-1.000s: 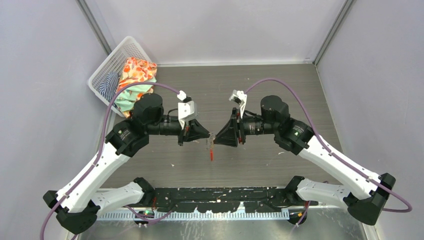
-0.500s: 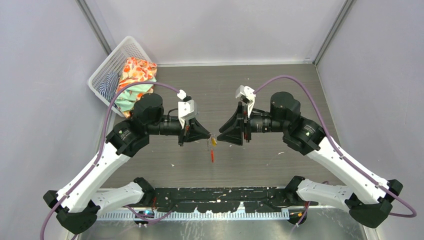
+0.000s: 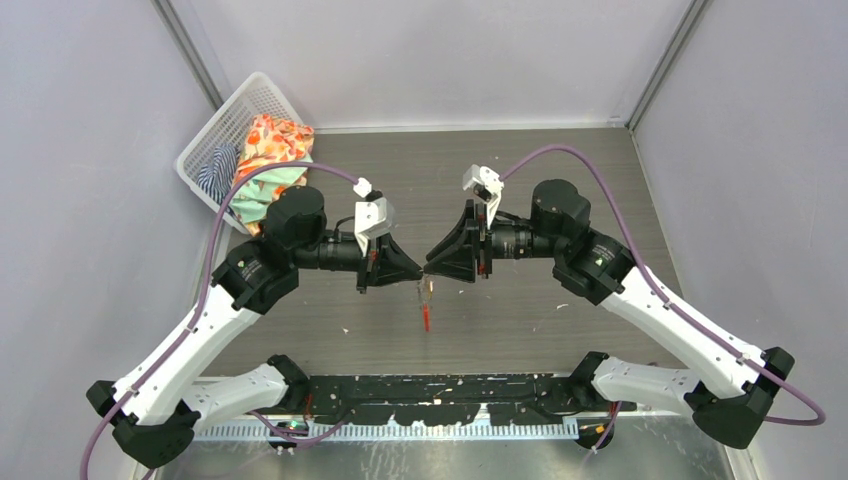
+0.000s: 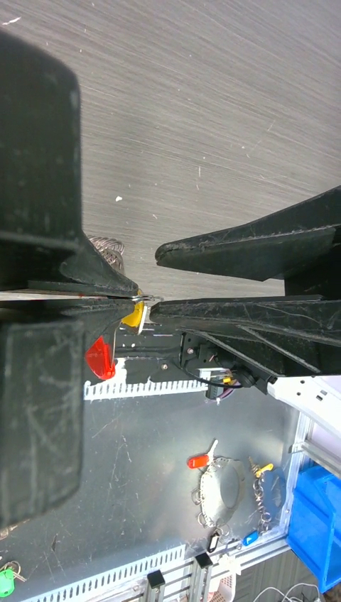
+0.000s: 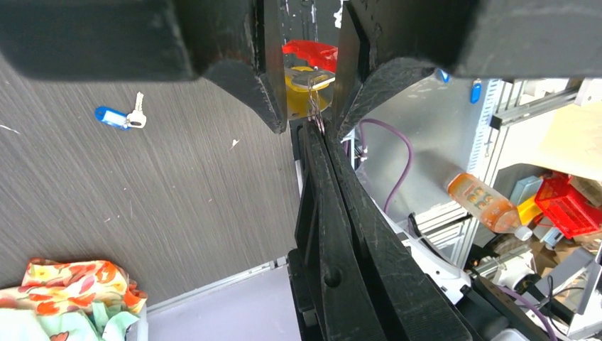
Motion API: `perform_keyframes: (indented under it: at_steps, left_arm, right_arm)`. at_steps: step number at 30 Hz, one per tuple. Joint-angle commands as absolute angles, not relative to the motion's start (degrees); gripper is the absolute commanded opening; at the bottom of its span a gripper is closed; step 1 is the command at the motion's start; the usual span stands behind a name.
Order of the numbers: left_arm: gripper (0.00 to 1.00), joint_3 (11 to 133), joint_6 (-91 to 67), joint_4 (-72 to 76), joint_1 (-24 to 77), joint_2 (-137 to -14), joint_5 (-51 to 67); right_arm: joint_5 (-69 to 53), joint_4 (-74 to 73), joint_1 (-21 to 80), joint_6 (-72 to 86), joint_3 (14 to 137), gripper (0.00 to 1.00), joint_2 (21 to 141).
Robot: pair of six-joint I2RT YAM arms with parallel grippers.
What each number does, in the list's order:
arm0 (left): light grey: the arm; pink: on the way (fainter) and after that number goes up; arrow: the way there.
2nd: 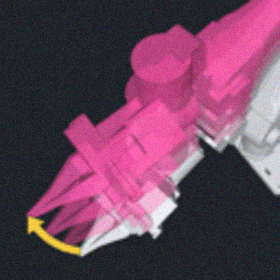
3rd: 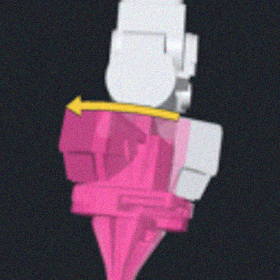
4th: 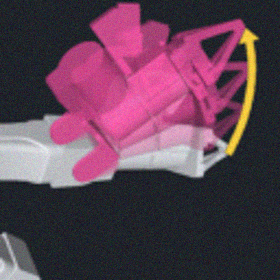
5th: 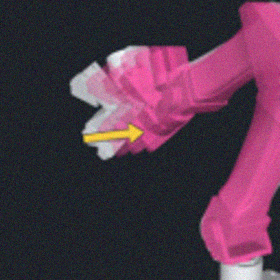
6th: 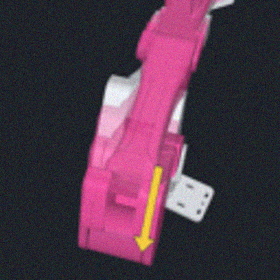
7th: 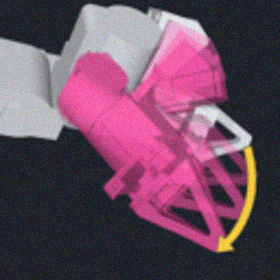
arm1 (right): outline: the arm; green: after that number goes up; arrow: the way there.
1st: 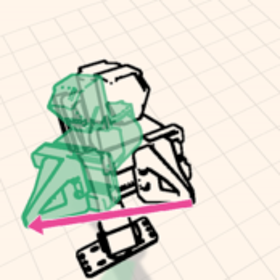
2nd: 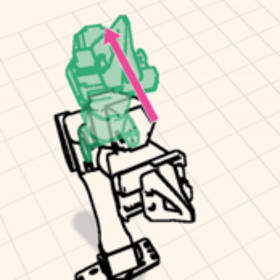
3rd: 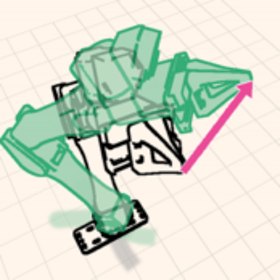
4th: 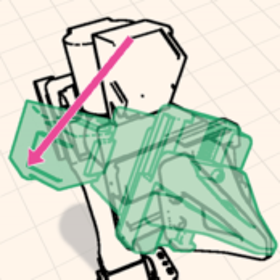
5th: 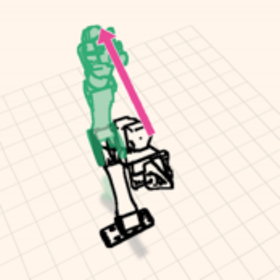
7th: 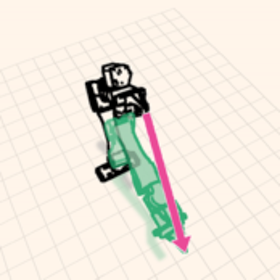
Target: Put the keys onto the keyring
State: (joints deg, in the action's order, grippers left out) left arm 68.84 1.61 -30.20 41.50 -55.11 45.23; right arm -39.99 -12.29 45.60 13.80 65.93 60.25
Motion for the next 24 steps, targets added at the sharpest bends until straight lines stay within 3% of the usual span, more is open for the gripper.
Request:
perform_keyframes:
  at_steps: [1,8,16,19,24]
  left_arm:
    - [0.00,70.48,0.35,-25.96,41.11,-54.67,45.97]
    - [0.00,70.42,-2.09,-25.02,40.80,-54.83,45.97]
    - [0.00,70.34,-2.51,-25.15,40.69,-54.93,45.56]
    - [0.00,70.08,1.08,-28.25,40.69,-55.33,45.25]
    - [0.32,71.32,10.97,-39.54,40.69,-57.43,46.51]
  right_arm:
    - [-41.85,-8.43,45.43,16.08,64.78,0.35,59.18]
    - [-41.36,-8.55,45.41,16.41,63.29,0.32,57.62]
    - [-41.03,-8.25,45.42,16.50,62.93,0.02,57.77]
    - [-40.34,-10.58,45.43,15.66,63.93,0.01,57.74]
    - [-40.13,-21.66,45.44,11.35,69.41,0.01,59.88]
